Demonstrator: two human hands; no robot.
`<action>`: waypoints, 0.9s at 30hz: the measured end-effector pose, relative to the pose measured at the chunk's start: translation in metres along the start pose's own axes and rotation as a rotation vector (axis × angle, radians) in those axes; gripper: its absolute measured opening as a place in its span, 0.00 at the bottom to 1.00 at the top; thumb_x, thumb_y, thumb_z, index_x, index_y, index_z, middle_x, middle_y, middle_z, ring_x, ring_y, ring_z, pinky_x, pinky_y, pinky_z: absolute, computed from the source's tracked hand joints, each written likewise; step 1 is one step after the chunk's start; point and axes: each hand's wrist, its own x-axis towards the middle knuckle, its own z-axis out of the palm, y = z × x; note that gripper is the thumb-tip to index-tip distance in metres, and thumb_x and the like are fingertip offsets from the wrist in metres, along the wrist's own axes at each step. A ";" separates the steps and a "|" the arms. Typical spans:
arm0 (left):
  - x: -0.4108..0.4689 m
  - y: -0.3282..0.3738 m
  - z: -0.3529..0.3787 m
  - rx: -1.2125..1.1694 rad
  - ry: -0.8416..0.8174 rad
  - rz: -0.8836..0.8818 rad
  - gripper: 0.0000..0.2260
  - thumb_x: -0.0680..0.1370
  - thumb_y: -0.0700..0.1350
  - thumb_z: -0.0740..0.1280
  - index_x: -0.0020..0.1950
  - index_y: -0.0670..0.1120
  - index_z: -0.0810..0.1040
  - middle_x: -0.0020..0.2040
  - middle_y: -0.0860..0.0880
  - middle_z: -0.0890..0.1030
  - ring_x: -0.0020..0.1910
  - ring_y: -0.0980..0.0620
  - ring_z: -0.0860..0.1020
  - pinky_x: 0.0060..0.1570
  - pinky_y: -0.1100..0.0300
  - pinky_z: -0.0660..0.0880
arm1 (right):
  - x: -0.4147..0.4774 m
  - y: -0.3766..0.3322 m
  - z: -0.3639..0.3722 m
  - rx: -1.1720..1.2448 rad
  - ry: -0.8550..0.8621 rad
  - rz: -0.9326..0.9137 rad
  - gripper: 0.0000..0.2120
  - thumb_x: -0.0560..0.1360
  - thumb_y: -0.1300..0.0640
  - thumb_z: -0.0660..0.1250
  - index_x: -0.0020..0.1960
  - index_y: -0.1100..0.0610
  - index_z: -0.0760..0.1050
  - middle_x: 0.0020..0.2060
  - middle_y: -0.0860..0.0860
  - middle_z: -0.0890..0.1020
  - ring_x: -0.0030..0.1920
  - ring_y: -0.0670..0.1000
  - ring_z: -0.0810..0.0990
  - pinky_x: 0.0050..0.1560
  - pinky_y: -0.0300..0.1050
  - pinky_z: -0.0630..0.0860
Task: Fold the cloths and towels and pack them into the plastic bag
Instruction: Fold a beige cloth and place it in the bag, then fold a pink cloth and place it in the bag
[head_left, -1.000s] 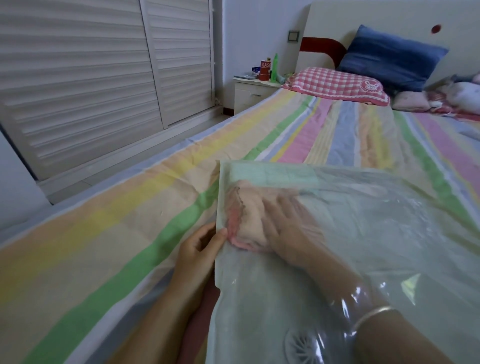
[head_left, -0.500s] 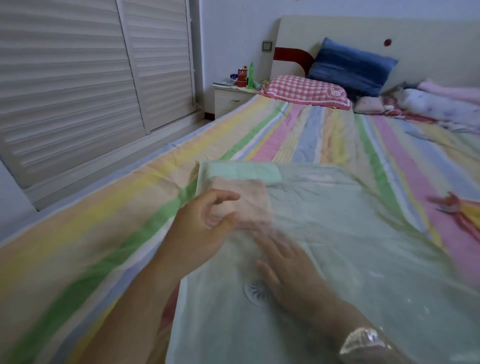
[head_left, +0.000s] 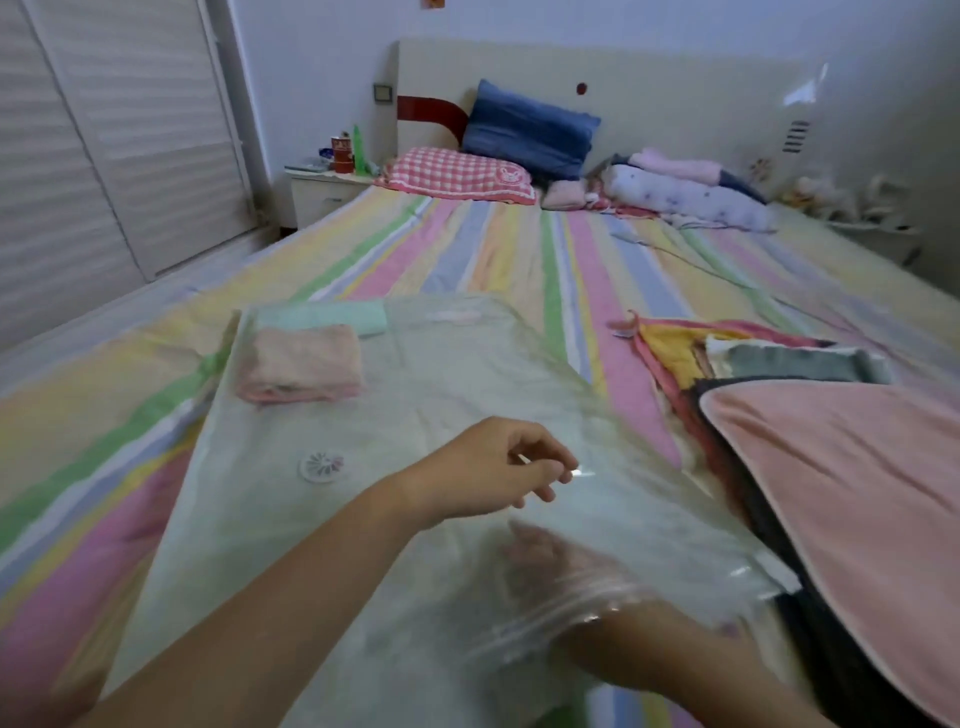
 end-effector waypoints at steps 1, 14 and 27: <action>0.006 0.003 0.012 0.019 -0.028 -0.018 0.08 0.80 0.42 0.63 0.54 0.46 0.81 0.51 0.51 0.84 0.48 0.54 0.83 0.46 0.54 0.79 | -0.011 0.003 -0.014 0.078 -0.057 0.014 0.25 0.78 0.47 0.43 0.52 0.46 0.80 0.56 0.45 0.82 0.59 0.40 0.77 0.58 0.28 0.66; 0.056 0.025 0.143 0.258 -0.395 -0.234 0.10 0.81 0.44 0.63 0.58 0.42 0.78 0.50 0.45 0.84 0.36 0.54 0.81 0.35 0.61 0.78 | -0.143 0.107 -0.085 -0.047 0.090 0.518 0.10 0.72 0.39 0.66 0.45 0.43 0.70 0.41 0.40 0.73 0.45 0.42 0.69 0.40 0.40 0.69; 0.075 0.053 0.211 0.423 -0.105 0.599 0.19 0.70 0.47 0.72 0.60 0.49 0.78 0.60 0.51 0.78 0.60 0.55 0.73 0.60 0.61 0.69 | -0.172 0.121 -0.097 -0.090 0.205 0.660 0.11 0.78 0.40 0.60 0.44 0.46 0.72 0.35 0.46 0.78 0.37 0.49 0.76 0.34 0.45 0.71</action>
